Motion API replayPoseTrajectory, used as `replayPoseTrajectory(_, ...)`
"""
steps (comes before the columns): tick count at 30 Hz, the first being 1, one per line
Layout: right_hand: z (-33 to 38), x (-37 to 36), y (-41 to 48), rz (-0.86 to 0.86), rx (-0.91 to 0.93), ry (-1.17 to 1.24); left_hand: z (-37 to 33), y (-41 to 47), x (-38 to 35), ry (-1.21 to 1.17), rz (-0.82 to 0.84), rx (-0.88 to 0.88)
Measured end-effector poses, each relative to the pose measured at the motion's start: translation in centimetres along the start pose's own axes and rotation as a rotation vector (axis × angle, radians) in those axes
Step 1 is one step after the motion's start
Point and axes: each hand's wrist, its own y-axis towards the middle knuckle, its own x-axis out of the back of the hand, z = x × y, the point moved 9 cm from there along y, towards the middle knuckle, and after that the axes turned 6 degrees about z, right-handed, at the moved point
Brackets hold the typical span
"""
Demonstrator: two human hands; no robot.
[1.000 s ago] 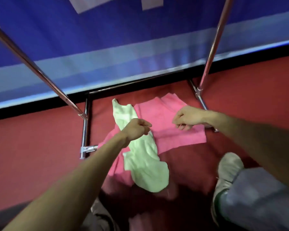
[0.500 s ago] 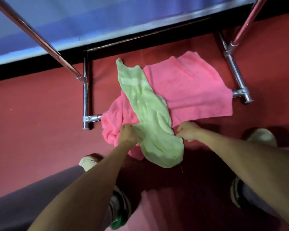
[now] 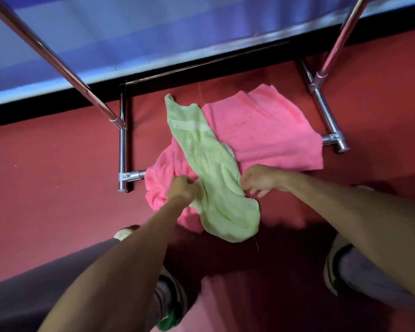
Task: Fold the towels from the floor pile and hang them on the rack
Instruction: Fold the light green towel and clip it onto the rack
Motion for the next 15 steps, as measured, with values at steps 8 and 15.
replayPoseTrajectory(8,7.4,4.0,-6.7,-0.13,0.204,-0.072,-7.4,-5.0,3.9,0.076,0.256,-0.259)
replayPoseTrajectory(15,15.4,7.5,-19.1,-0.242,0.463,-0.243,-19.4,-16.1,11.0,0.308,0.267,-0.695)
